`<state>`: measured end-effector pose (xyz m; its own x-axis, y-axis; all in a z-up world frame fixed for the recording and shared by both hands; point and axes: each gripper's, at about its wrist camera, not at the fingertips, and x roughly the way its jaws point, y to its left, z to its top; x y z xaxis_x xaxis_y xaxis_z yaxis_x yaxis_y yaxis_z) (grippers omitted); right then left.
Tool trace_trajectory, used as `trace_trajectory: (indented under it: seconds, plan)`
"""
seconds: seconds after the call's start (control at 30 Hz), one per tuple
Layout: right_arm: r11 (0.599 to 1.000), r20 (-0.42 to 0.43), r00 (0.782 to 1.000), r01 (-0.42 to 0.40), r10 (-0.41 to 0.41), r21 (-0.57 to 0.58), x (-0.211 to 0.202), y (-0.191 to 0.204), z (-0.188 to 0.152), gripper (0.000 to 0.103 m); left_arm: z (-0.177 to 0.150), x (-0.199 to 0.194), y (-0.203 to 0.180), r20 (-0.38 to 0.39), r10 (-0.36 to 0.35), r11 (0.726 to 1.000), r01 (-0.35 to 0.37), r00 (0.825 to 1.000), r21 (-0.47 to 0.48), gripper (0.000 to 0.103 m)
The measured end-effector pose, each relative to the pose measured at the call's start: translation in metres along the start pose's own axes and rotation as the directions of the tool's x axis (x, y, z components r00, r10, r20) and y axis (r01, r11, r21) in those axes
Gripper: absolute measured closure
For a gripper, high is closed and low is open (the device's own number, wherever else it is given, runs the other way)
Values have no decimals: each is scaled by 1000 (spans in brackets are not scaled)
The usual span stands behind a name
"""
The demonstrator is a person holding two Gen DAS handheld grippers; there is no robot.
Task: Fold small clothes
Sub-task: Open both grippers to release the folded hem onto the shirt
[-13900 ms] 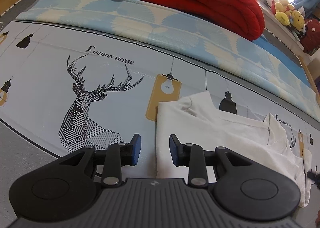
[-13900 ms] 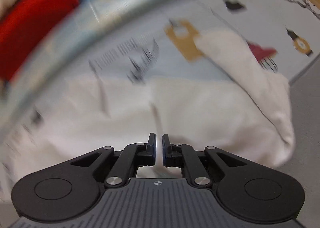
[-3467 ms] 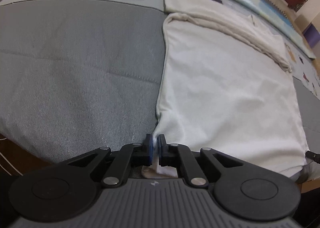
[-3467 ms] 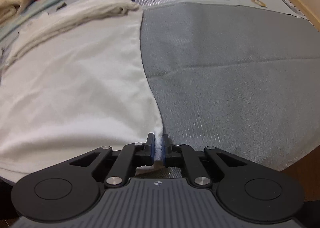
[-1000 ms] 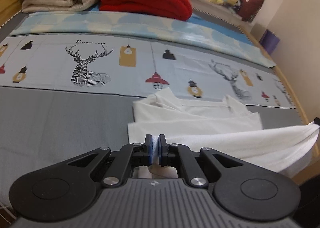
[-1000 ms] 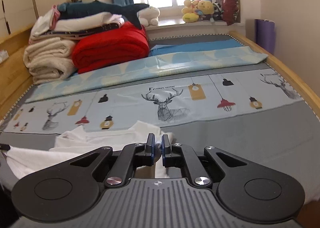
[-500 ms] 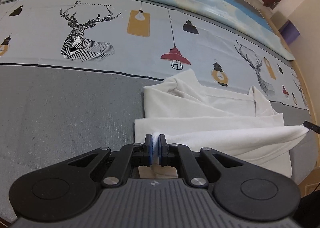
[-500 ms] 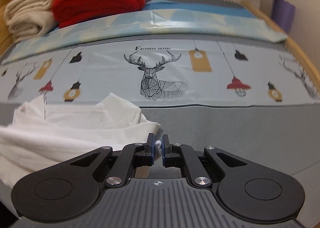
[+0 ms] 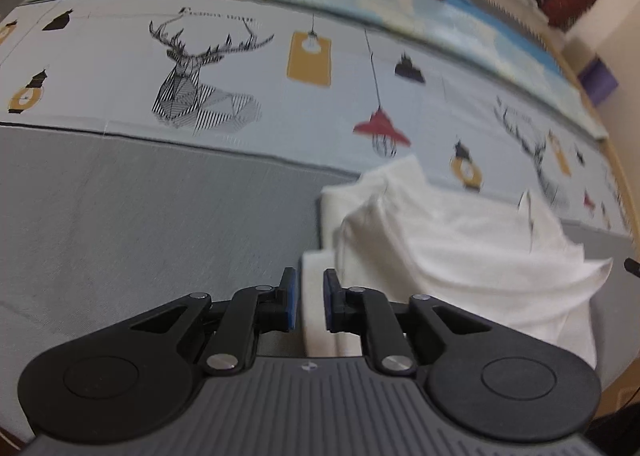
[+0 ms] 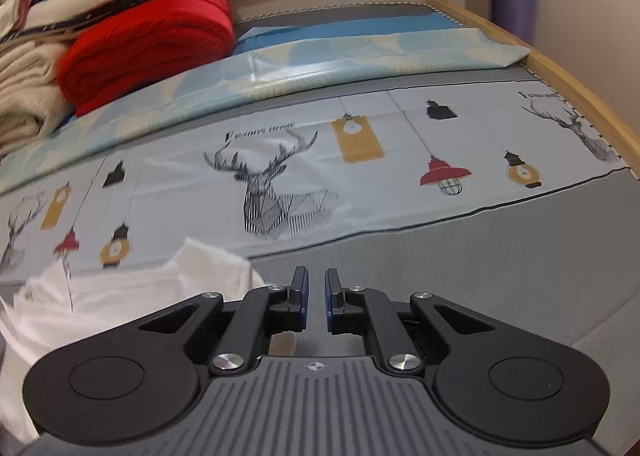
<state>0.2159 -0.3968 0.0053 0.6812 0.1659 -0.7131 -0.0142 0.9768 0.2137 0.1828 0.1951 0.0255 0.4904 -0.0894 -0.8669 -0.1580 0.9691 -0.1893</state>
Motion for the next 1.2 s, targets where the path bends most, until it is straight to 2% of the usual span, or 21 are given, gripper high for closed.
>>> trace_trajectory:
  seconds: [0.23,0.4,0.5,0.57,0.6,0.83,1.2]
  plan:
    - [997,-76,996,-48,43,-66,16,-7,-37,95,-12,0,10,-17,8,1000,-9,1000,-6,84]
    - [989,-93,993,-78,67,-127,23,-1,-48,92,-11,8,5,-25,16,1000,-17,1000,-10,81]
    - [988,-86,993,-93,83,-123,27,3,-46,79,-8,13,-2,-31,24,1000,-24,999,0,80]
    - [986,-78,993,-102,93,-129,31,8,-43,77,-7,16,-7,-28,19,1000,-19,999,6,72]
    - [986,-77,992,-106,97,-130,32,9,-42,77,-6,18,-10,-28,21,1000,-21,999,12,71]
    - [986,-89,992,-106,95,-132,50,19,-36,76,-2,36,-14,-40,35,999,-35,999,14,67]
    - [989,-89,991,-105,96,-100,74,27,-27,75,9,56,-19,-8,-13,1000,13,1000,-20,62]
